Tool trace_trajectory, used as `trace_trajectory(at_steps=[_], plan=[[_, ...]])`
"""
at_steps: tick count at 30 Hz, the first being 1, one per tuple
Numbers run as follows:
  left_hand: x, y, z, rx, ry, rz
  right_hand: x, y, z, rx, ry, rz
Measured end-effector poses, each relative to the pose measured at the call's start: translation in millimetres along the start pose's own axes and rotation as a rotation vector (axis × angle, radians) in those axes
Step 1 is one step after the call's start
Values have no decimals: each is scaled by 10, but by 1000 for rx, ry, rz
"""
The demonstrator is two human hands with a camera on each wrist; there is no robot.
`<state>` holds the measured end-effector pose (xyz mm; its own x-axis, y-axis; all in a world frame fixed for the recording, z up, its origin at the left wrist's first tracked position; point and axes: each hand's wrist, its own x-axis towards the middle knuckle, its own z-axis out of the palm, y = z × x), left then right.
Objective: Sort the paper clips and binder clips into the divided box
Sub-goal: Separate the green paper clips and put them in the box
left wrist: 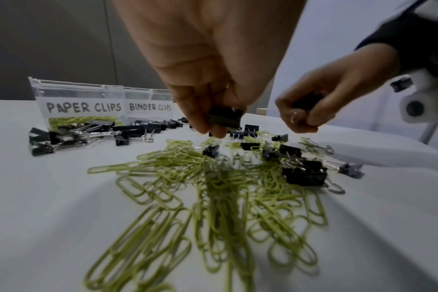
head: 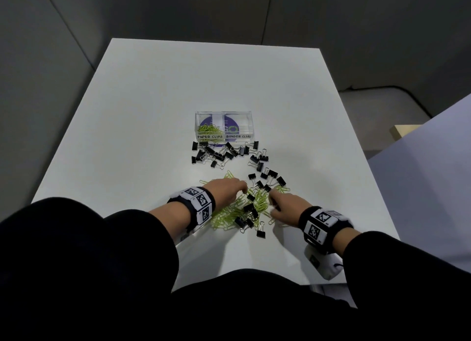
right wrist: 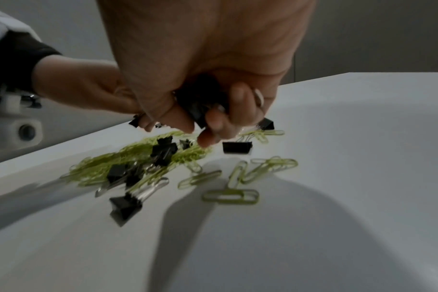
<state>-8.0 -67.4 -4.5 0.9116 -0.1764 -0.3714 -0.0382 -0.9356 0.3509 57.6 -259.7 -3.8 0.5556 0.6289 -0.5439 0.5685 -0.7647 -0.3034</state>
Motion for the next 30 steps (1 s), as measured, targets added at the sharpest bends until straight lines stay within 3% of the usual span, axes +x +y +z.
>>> trace_trajectory(at_steps=[4, 8, 15, 30], plan=[[-15, 91, 70, 112, -48, 49, -46, 34, -64, 19, 32, -39], [-28, 170, 130, 143, -72, -32, -101, -5, 69, -53, -51, -117], [-16, 354, 165, 449, -162, -50, -23, -186, 201, -366, -81, 63], [-70, 498, 149, 379, -188, -134, -32, -301, 233, -250, -53, 129]])
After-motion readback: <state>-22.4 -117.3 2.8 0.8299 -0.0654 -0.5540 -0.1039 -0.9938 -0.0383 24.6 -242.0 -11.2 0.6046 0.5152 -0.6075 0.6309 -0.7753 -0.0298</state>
